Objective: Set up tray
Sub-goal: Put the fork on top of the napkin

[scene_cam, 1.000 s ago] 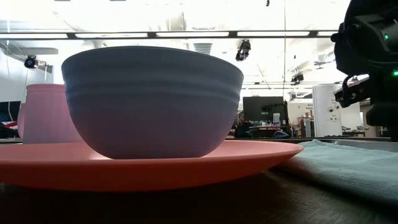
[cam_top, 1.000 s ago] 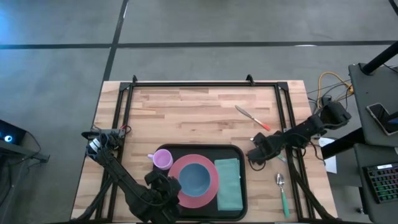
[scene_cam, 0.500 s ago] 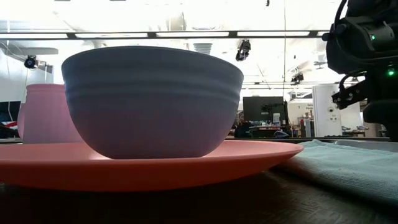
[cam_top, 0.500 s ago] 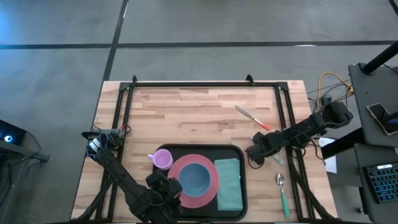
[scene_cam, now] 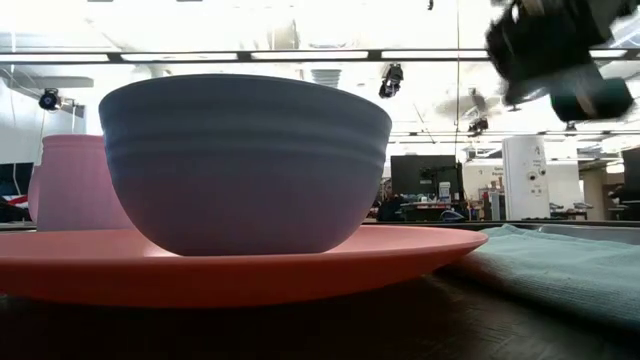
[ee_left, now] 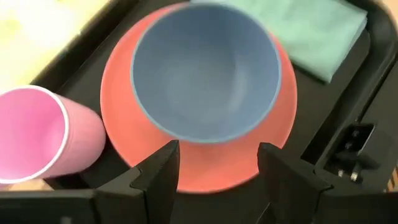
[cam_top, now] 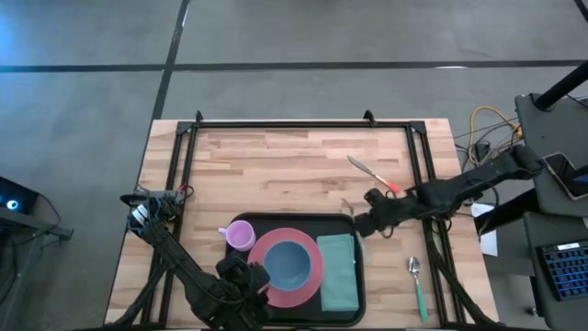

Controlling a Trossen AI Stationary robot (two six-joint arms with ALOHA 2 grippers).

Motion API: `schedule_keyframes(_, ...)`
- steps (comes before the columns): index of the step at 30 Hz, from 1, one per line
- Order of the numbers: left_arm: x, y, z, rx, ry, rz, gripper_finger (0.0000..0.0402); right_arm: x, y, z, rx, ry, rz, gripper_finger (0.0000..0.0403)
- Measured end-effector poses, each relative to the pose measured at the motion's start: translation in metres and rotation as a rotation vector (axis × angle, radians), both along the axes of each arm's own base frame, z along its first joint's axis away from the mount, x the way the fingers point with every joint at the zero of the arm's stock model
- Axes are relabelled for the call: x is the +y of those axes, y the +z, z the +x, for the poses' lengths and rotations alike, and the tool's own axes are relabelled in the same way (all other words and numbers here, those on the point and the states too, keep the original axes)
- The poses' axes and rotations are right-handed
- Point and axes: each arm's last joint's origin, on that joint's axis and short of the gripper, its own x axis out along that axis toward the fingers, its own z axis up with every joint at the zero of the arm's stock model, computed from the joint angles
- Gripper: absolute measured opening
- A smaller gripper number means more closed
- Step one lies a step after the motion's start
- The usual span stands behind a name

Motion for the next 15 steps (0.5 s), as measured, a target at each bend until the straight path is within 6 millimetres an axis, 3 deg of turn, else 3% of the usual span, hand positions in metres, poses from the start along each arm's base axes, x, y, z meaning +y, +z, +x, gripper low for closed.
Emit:
schedule_keyframes(4, 0.004, 0.008, 0.005, -0.116, 0.045, 0.065, 0.0196, 0.004, 0.025, 0.006, -0.303, -0.081, 0.022, 0.0014)
schedule_keyframes(8, 0.02, 0.035, 0.009, -0.25, 0.101, 0.076, 0.0196, 0.007, 0.038, 0.014, -0.485, -0.109, -0.066, 0.0014)
schedule_keyframes(15, 0.047, 0.081, 0.032, -0.592, 0.061, -0.005, 0.0193, 0.018, 0.047, 0.035, -0.716, 0.057, -0.157, 0.0013)
